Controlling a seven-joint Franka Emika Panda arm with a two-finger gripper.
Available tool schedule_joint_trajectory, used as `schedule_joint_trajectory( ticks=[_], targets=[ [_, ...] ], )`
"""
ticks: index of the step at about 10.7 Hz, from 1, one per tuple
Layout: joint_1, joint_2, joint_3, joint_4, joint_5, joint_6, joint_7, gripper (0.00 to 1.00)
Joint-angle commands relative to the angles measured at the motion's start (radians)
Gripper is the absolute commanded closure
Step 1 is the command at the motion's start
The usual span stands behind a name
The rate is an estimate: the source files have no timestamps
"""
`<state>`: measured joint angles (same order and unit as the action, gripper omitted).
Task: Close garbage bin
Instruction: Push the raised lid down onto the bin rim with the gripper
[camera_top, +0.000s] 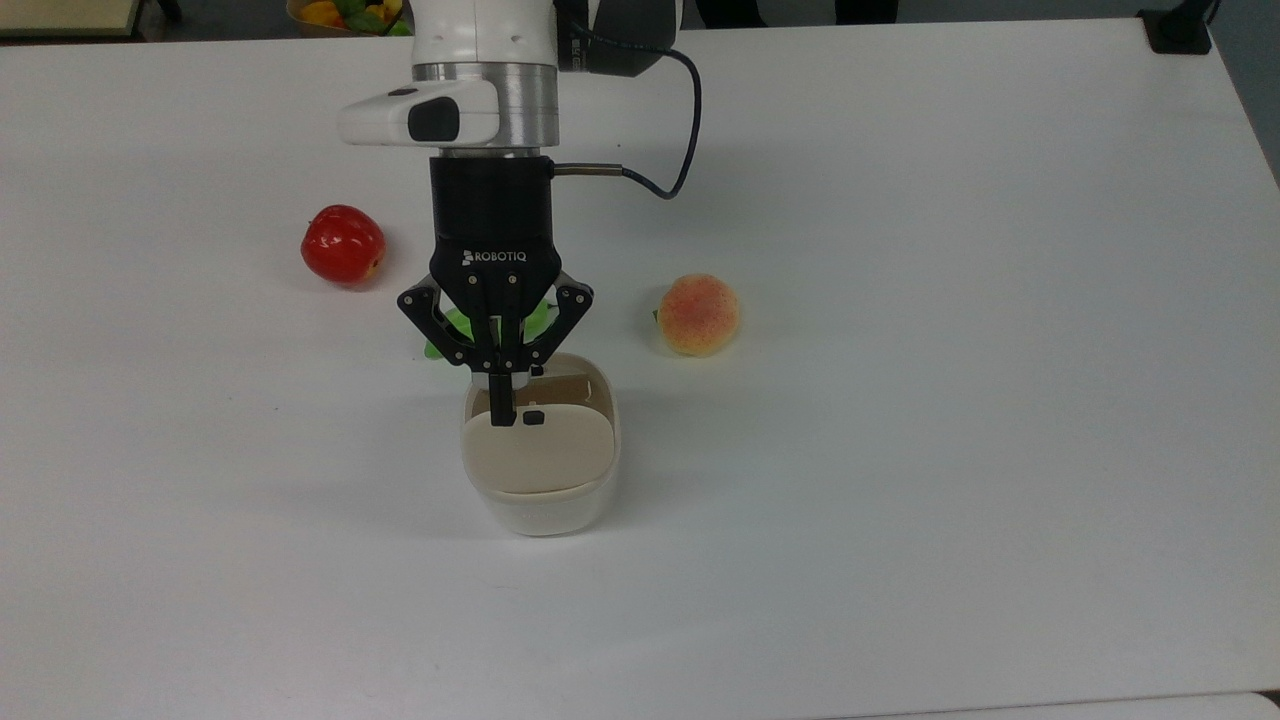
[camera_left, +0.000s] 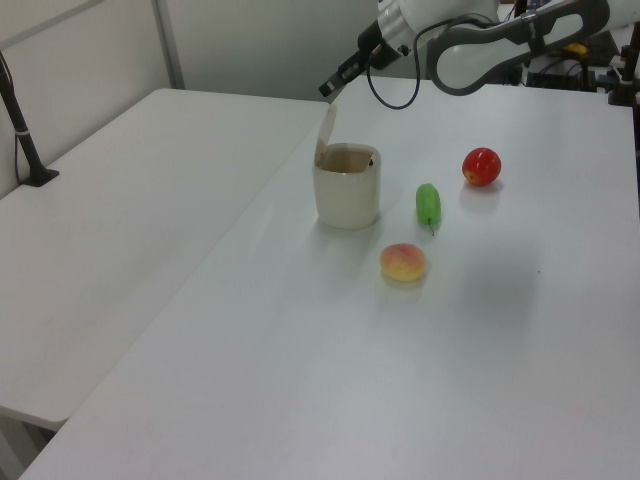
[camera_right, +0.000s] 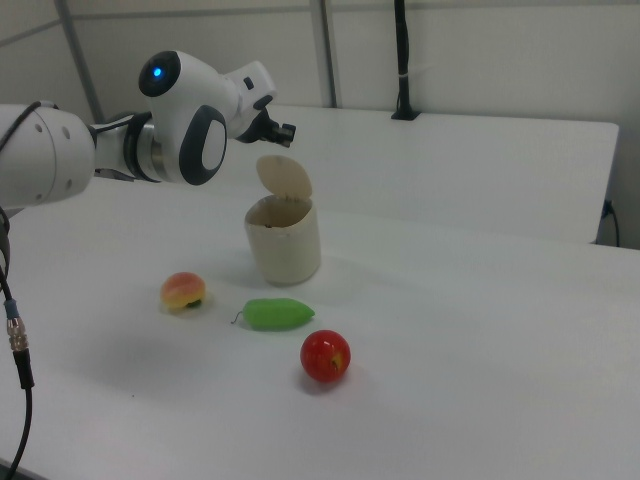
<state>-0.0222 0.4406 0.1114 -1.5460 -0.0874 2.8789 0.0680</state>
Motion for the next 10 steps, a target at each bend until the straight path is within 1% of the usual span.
schedule_joint_trajectory(
  ticks=[1,5,8,10],
  targets=[
    [0.012,-0.005,-0.002,-0.013,0.006,-0.062,0.003,1.00],
    [0.013,-0.036,-0.002,-0.005,0.000,-0.275,0.000,1.00],
    [0.013,-0.053,-0.002,-0.003,-0.003,-0.470,-0.005,1.00],
    [0.016,-0.051,0.001,-0.005,-0.003,-0.542,-0.004,1.00]
  ],
)
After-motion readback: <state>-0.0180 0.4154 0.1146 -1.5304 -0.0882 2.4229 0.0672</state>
